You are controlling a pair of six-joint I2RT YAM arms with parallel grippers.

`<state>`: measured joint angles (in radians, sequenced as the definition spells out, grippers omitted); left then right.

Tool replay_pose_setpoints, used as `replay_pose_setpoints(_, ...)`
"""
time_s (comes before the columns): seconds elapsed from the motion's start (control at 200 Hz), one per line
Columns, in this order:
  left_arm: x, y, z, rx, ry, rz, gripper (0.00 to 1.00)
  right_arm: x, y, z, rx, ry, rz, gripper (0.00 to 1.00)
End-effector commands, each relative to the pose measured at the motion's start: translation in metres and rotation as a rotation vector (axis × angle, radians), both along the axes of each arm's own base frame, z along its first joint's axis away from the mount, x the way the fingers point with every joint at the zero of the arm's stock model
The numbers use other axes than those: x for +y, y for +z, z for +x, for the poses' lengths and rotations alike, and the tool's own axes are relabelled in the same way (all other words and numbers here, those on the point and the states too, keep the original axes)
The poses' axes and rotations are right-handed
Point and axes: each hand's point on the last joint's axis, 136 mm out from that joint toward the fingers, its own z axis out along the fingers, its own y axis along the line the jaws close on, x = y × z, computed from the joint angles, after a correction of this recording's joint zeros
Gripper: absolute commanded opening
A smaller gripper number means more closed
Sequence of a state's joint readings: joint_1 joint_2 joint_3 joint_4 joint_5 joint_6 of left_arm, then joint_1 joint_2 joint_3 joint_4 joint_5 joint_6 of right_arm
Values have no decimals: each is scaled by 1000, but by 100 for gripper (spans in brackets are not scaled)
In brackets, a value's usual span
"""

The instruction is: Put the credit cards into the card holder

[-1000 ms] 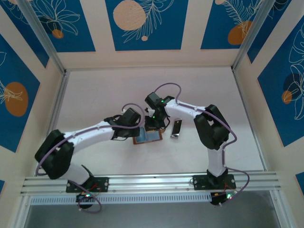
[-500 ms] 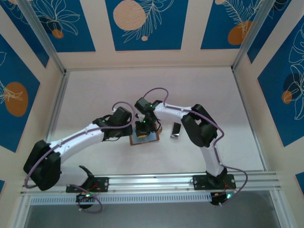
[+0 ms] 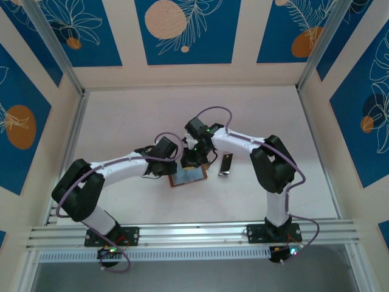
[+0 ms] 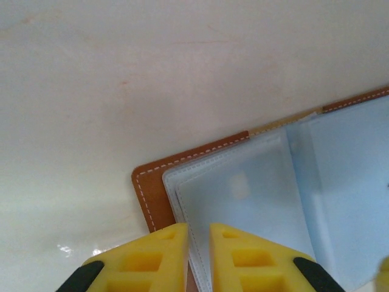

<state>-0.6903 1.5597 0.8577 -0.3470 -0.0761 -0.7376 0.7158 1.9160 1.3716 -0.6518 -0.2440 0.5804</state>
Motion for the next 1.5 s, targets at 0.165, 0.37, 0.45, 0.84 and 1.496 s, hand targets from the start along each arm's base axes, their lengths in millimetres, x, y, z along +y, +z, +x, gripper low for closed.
replay_pose_setpoints(0.165,5,5,1,-29,-34,53,15,-54,20,3,-23,-107,-28,13)
replay_pose_setpoints(0.37,1,42,3,-138,-74,125,15,-116,41,18,-79,-282,-46,13)
replay_pose_setpoints(0.45,-11,44,4,-134,-101,104,16,-142,40,21,-75,-354,-55,17)
replay_pose_setpoints(0.84,-33,-7,-3,-14,-151,85,15,-193,6,25,7,-515,-71,21)
replay_pose_setpoints(1.496,-15,-32,-19,38,-119,128,15,-189,-11,25,2,-469,-178,18)
